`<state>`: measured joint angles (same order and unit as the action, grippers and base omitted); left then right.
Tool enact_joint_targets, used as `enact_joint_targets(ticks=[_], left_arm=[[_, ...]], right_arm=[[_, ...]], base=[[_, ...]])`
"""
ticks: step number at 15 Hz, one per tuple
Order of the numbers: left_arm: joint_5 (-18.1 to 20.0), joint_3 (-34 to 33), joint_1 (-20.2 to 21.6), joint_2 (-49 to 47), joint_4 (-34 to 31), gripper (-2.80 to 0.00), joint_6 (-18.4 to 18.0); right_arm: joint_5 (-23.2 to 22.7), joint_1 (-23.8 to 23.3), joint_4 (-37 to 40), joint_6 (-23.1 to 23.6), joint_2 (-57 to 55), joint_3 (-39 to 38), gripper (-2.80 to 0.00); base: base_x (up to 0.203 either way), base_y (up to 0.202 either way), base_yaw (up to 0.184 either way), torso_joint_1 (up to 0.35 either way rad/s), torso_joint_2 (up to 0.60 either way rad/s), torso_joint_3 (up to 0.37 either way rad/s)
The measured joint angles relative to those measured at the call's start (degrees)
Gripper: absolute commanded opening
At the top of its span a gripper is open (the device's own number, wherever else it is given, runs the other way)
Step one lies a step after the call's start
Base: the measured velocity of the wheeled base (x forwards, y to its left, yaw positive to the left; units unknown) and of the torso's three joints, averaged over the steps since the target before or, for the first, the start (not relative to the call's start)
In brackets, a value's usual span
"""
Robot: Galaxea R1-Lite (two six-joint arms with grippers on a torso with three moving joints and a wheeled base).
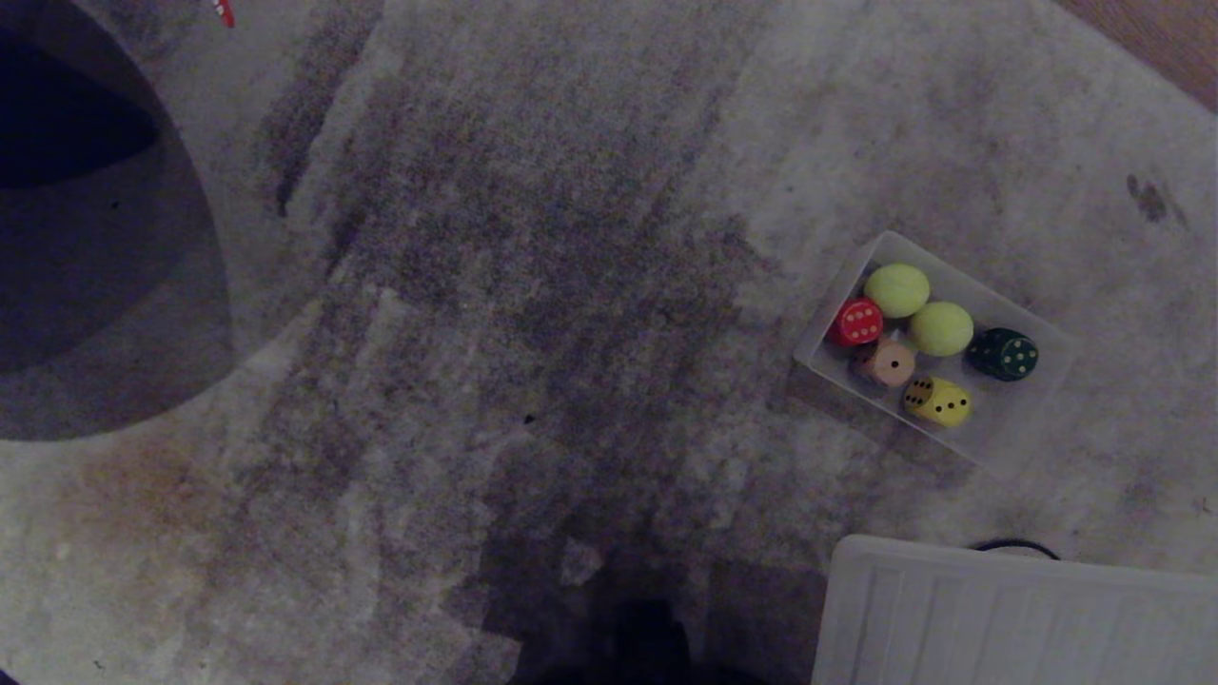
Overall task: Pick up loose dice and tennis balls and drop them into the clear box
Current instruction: Close the lid
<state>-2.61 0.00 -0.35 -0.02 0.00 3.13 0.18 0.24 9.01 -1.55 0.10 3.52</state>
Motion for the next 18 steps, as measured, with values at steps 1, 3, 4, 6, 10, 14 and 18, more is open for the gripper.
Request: enact_joint_targets(ticks=[1,3,4,6,10,14,18], left_arm=[[0.0,0.0,0.0,0.0,0.0,-2.8,0.0],[0.0,0.0,0.0,0.0,0.0,-2.8,0.0],[0.0,0.0,0.0,0.0,0.0,-2.8,0.0],[0.0,0.0,0.0,0.0,0.0,-2.8,0.0],[0.0,0.0,0.0,0.0,0.0,-2.8,0.0],[0.0,0.0,0.0,0.0,0.0,-2.8,0.0],[0.0,0.0,0.0,0.0,0.0,-2.8,0.0]], right_arm=[[0.0,0.0,0.0,0.3,0.0,0.0,-2.8],[0.5,0.0,0.0,0.3,0.0,0.1,-2.8],[1.1,-0.1,0.2,-0.2,-0.1,0.4,-2.8],[2.6,-0.2,0.3,-1.1,-1.8,2.6,-2.8],[4.8,-0.4,-6.0,-9.1,-16.1,9.0,-2.8],[6.8,-0.6,-21.3,-16.2,-37.5,11.6,-2.8],[7.0,-2.1,-37.4,-21.7,-59.4,12.6,-2.8]], base=[[0.0,0.0,0.0,0.0,0.0,0.0],[0.0,0.0,0.0,0.0,0.0,0.0],[0.0,0.0,0.0,0.0,0.0,0.0],[0.0,0.0,0.0,0.0,0.0,0.0],[0.0,0.0,0.0,0.0,0.0,0.0],[0.0,0.0,0.0,0.0,0.0,0.0],[0.0,0.0,0.0,0.0,0.0,0.0]])
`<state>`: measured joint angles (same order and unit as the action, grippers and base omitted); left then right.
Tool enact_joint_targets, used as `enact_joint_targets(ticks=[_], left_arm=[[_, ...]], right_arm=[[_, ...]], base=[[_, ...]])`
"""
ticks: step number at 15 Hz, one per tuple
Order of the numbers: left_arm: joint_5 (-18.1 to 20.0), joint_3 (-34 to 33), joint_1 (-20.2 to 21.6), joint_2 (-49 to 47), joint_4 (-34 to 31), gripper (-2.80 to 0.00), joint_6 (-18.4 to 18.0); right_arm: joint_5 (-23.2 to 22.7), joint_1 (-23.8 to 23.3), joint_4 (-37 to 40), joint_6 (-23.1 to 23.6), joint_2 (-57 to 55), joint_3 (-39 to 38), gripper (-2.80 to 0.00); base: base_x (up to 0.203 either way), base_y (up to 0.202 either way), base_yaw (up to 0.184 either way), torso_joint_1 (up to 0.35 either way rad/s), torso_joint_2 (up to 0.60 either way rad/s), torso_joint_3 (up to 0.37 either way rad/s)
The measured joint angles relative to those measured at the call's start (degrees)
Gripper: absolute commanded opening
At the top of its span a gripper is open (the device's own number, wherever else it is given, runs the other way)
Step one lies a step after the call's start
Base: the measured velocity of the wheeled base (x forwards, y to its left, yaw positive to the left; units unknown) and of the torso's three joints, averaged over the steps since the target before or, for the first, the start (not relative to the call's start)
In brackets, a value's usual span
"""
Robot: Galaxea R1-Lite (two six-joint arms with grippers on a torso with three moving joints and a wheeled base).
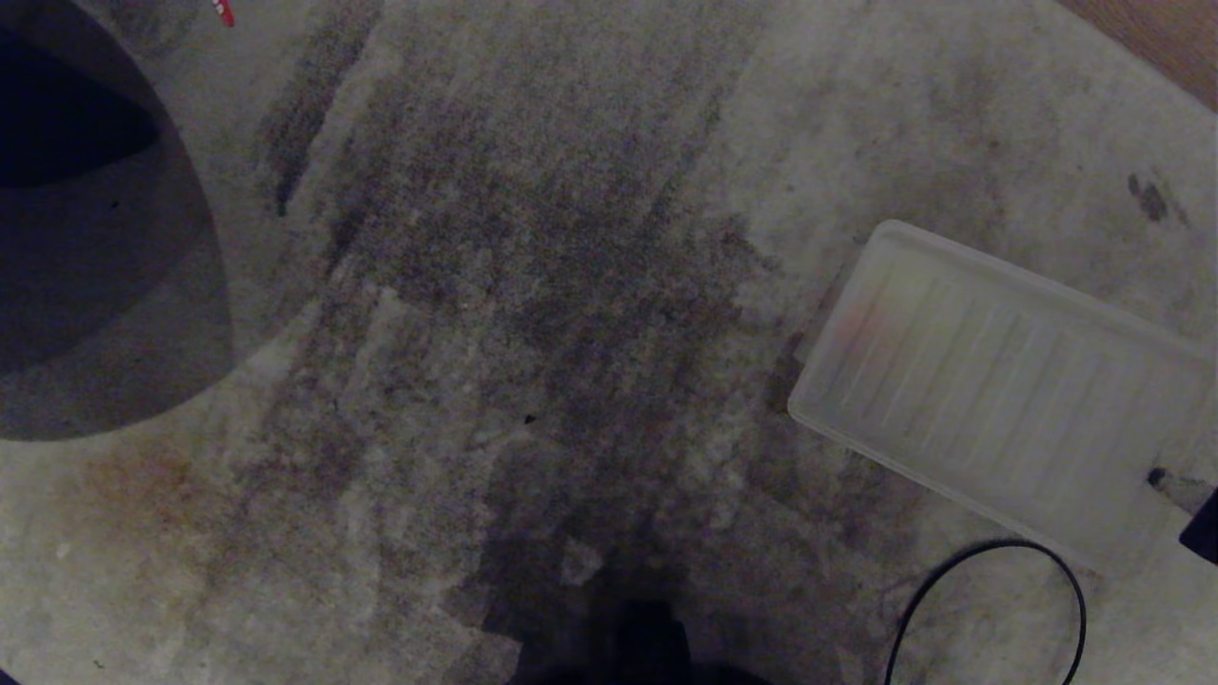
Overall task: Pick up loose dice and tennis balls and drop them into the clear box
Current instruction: Close the lid
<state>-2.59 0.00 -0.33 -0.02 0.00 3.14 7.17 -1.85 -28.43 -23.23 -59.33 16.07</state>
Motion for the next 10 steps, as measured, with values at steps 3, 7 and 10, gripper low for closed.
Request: enact_joint_targets(ticks=[3,7,10], left_arm=[[0.0,0.0,0.0,0.0,0.0,-2.8,0.0],[0.0,0.0,0.0,0.0,0.0,-2.8,0.0],[0.0,0.0,0.0,0.0,0.0,-2.8,0.0]], right_arm=[[-1.6,-1.4,-14.3,-2.4,-14.3,0.6,-2.8],[-7.4,-5.6,-27.9,-2.5,-28.4,2.7,-2.8],[-16.0,-11.7,-31.0,-0.9,-33.9,3.6,-2.8]], base=[[0.0,0.0,0.0,0.0,0.0,0.0],[0.0,0.0,0.0,0.0,0.0,0.0],[0.0,0.0,0.0,0.0,0.0,0.0]])
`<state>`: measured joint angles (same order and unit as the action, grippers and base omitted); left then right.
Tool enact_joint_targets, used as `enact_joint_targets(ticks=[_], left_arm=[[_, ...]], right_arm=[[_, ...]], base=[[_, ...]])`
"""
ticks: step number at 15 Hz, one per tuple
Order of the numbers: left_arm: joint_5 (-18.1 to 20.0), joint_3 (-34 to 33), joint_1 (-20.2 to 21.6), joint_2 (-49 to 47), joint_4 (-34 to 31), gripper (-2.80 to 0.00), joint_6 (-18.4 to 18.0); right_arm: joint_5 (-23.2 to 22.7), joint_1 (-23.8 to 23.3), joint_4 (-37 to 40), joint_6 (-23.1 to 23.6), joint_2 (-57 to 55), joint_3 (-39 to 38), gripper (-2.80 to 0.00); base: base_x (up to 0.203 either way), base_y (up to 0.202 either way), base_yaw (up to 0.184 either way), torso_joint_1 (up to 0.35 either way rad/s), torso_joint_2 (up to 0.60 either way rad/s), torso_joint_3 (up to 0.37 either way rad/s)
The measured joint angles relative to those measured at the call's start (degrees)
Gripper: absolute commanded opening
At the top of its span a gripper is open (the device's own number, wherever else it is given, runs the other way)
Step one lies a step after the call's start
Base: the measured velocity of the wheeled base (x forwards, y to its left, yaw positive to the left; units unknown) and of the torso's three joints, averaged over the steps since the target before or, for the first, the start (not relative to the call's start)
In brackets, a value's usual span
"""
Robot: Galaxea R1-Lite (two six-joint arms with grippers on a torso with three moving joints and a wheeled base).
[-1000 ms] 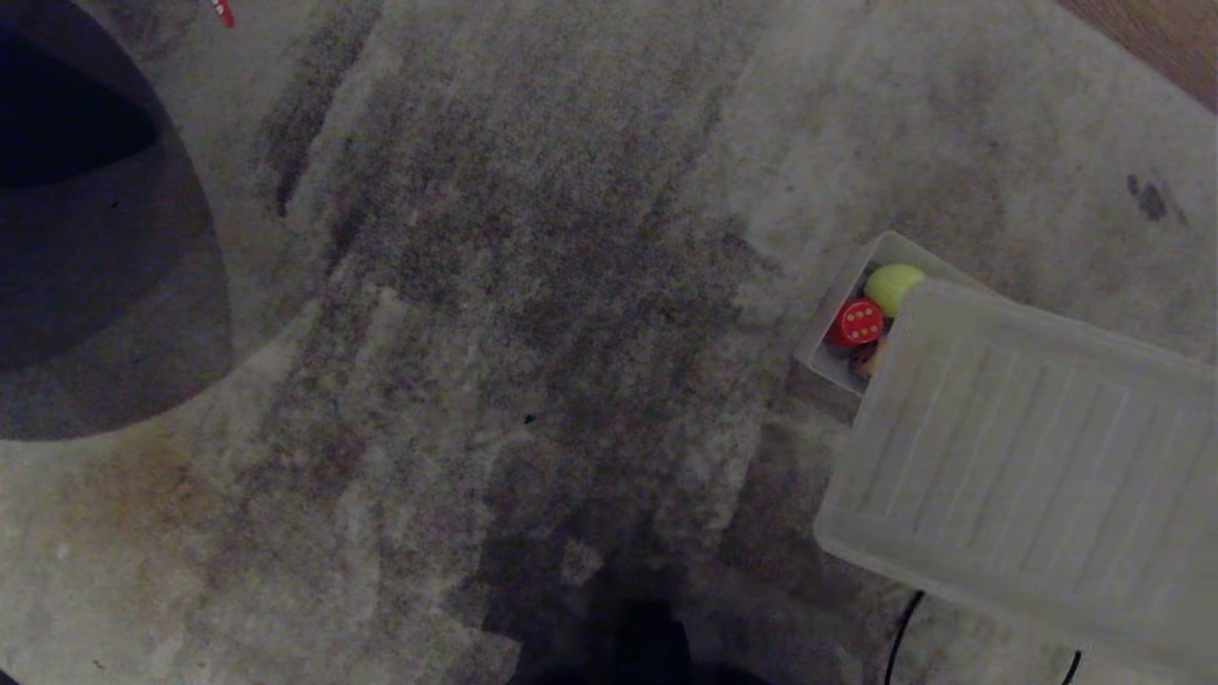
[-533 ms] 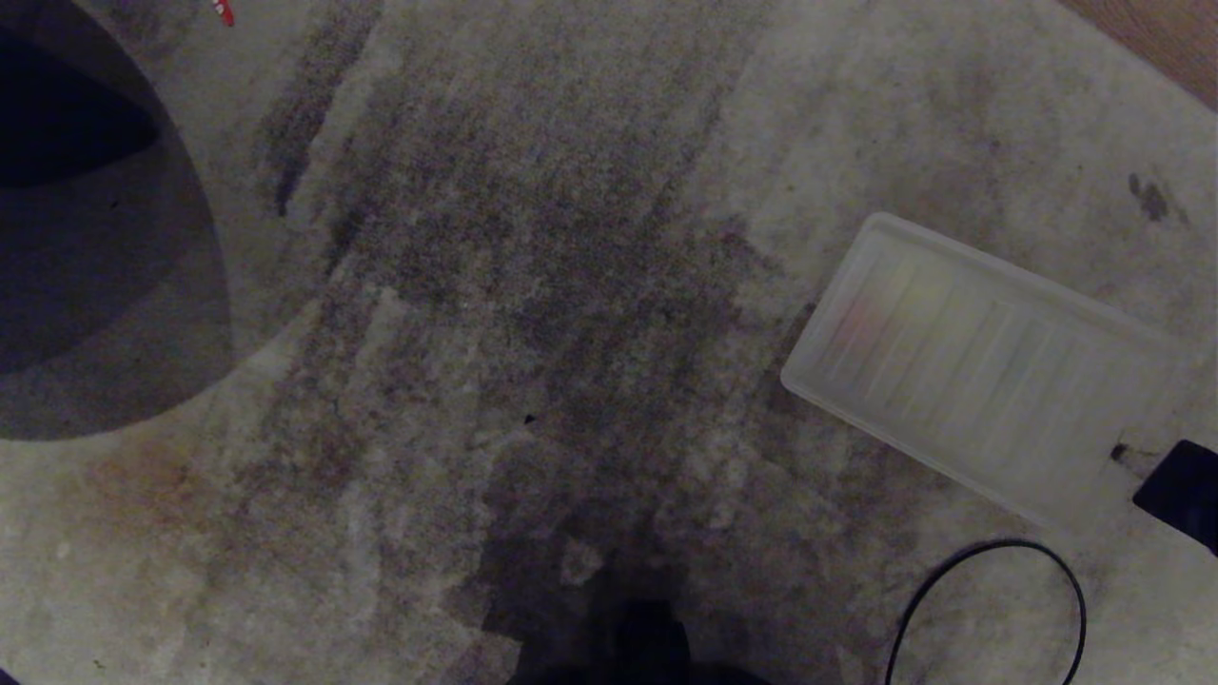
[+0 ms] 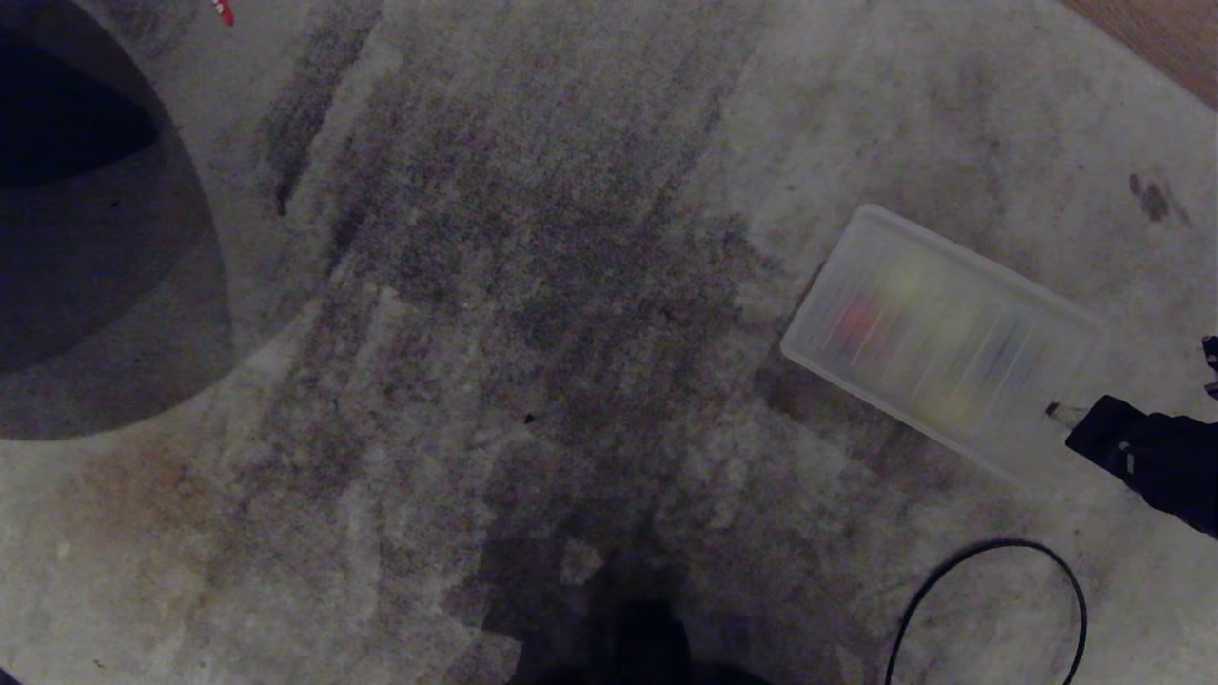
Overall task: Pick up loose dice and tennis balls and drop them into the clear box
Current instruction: Close the lid
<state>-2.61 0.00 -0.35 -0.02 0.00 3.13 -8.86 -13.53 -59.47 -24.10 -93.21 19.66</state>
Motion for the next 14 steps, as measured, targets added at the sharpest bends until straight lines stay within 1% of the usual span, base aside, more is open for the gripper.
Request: enact_joint_targets(ticks=[1,2,4,7,11,12,14], left_arm=[[0.0,0.0,0.0,0.0,0.0,-2.8,0.0],[0.0,0.0,0.0,0.0,0.0,-2.8,0.0],[0.0,0.0,0.0,0.0,0.0,-2.8,0.0],[0.0,0.0,0.0,0.0,0.0,-2.8,0.0],[0.0,0.0,0.0,0.0,0.0,-2.8,0.0],[0.0,0.0,0.0,0.0,0.0,-2.8,0.0],[0.0,0.0,0.0,0.0,0.0,-2.8,0.0]], right_arm=[[-2.9,-1.8,-0.3,0.9,-1.3,0.1,-2.8],[-4.2,-3.1,-0.4,1.4,-2.6,0.2,-2.8],[-4.7,-4.5,-1.4,1.4,-5.0,0.3,-2.8],[-5.7,-5.2,-4.4,1.4,-8.3,0.2,-2.8],[-5.7,-6.7,-7.0,1.6,-10.8,0.7,-2.8],[-5.7,-7.3,-8.9,2.2,-11.2,0.7,-2.8],[-5.8,-8.4,-11.3,4.8,-12.2,0.9,-2.8]], base=[[0.0,0.0,0.0,0.0,0.0,0.0],[0.0,0.0,0.0,0.0,0.0,0.0],[0.0,0.0,0.0,0.0,0.0,0.0],[0.0,0.0,0.0,0.0,0.0,0.0],[0.0,0.0,0.0,0.0,0.0,0.0],[0.0,0.0,0.0,0.0,0.0,0.0],[0.0,0.0,0.0,0.0,0.0,0.0]])
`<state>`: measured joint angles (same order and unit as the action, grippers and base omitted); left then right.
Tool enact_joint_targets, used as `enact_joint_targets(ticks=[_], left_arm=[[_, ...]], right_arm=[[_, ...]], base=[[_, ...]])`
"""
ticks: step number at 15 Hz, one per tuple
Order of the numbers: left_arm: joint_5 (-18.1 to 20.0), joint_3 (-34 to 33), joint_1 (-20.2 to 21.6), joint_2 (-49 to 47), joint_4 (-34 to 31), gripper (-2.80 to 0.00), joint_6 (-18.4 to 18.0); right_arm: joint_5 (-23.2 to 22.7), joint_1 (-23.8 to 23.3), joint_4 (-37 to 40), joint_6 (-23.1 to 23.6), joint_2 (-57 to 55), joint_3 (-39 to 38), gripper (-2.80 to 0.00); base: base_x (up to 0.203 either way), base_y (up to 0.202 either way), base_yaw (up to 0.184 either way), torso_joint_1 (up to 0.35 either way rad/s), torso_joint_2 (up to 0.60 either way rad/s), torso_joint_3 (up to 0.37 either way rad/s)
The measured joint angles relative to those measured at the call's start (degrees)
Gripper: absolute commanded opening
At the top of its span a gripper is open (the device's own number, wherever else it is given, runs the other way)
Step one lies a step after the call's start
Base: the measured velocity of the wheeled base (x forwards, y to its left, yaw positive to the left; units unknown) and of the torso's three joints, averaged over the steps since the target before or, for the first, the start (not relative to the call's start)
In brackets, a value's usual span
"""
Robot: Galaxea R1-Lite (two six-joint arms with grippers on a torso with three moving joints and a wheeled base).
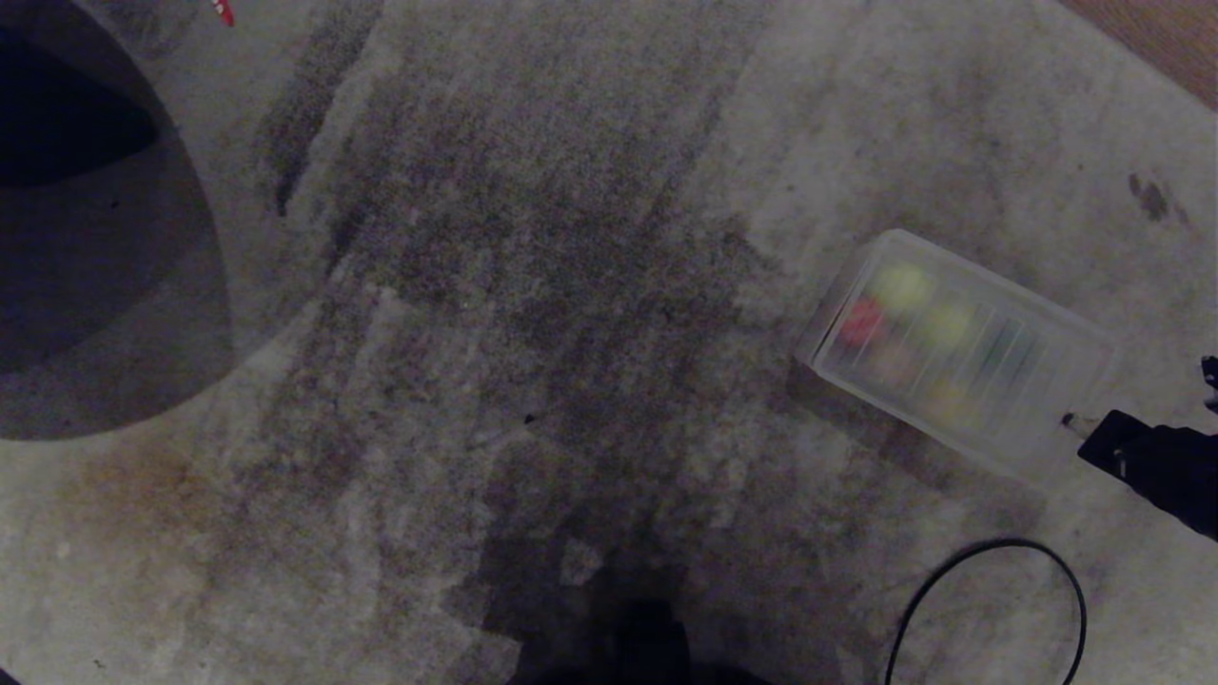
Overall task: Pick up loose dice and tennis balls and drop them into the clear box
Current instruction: Close the lid
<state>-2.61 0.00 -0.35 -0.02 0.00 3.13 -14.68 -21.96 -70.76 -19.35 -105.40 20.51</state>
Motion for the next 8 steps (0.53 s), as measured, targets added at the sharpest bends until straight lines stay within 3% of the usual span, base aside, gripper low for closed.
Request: enact_joint_targets(ticks=[8], left_arm=[[0.0,0.0,0.0,0.0,0.0,-2.8,0.0]], right_arm=[[-0.6,0.3,-0.8,-0.7,-3.0,-0.1,-2.8]], base=[[0.0,0.0,0.0,0.0,0.0,0.0]])
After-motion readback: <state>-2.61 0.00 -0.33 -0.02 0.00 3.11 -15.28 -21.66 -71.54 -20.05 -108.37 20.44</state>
